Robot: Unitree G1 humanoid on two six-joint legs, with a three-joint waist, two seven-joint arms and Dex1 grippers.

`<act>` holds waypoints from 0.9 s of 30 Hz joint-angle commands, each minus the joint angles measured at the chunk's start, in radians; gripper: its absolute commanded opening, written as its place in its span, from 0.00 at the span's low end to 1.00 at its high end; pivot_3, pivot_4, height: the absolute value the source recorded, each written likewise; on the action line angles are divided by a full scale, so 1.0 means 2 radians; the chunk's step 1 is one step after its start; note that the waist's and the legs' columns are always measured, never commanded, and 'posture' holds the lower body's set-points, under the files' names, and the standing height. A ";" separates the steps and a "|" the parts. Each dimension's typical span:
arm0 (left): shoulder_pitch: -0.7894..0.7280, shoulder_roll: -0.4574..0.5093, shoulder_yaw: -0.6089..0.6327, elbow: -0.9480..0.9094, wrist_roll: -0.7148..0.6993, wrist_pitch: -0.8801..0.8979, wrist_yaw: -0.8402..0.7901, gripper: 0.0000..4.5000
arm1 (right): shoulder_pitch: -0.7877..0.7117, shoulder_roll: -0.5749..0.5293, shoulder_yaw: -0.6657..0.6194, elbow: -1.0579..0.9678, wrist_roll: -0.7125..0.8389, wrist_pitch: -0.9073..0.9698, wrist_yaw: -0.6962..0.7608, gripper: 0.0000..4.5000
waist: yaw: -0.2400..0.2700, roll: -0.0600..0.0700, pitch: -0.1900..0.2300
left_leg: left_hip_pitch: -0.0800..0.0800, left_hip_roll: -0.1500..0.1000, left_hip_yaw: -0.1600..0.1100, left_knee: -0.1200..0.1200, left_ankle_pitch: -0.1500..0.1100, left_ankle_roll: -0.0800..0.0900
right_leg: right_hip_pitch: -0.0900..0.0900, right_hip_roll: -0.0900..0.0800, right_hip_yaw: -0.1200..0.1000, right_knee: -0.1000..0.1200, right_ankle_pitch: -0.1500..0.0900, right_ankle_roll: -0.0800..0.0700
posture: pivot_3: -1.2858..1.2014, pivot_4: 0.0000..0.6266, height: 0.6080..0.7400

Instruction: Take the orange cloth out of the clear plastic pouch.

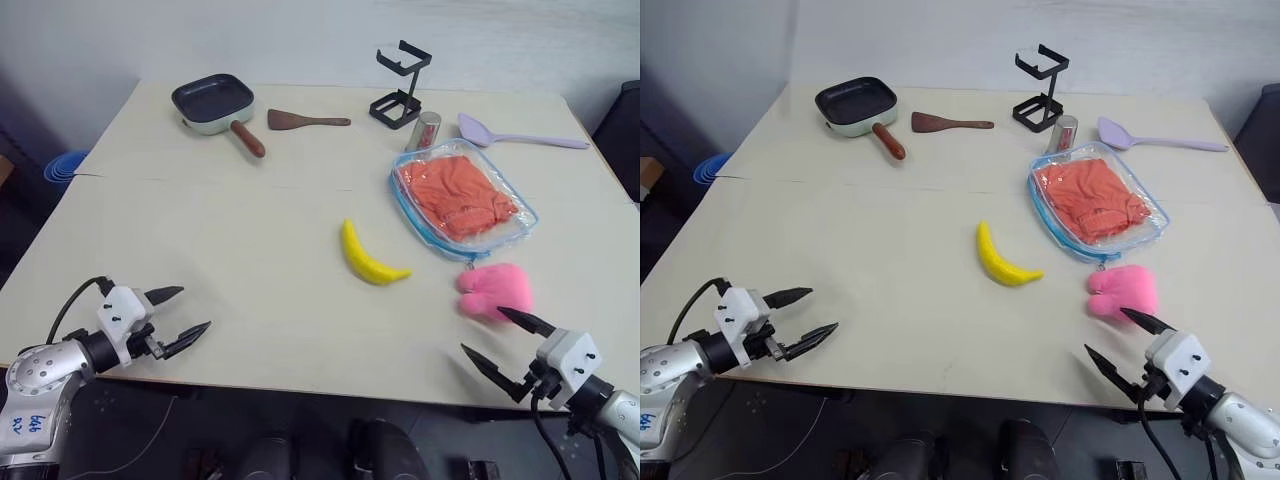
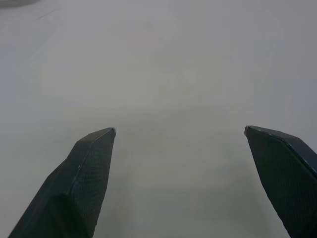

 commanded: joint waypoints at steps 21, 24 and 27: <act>-0.036 0.005 -0.012 -0.016 -0.032 0.033 -0.028 0.97 | 0.042 -0.002 -0.026 -0.059 0.012 0.003 -0.003 1.00 | 0.001 0.000 0.000 | 0.000 0.000 0.000 0.000 0.000 0.000 | 0.000 0.000 0.000 0.000 0.000 0.000 | 0.52 0.24 1.00; -0.060 0.004 -0.028 -0.015 -0.040 0.045 -0.039 0.97 | 0.047 0.007 -0.027 -0.072 0.024 0.007 -0.008 1.00 | 0.001 0.000 0.000 | 0.000 0.000 0.000 0.000 0.000 0.000 | 0.000 0.000 0.000 0.000 0.000 0.000 | 0.52 0.24 1.00; -0.121 -0.001 -0.072 0.006 -0.022 0.045 -0.053 0.97 | 0.056 0.020 -0.025 -0.099 0.039 0.015 -0.018 1.00 | 0.005 0.000 0.000 | 0.000 0.000 0.000 0.000 0.000 0.000 | 0.000 0.000 0.000 0.000 0.000 0.000 | 0.52 0.24 1.00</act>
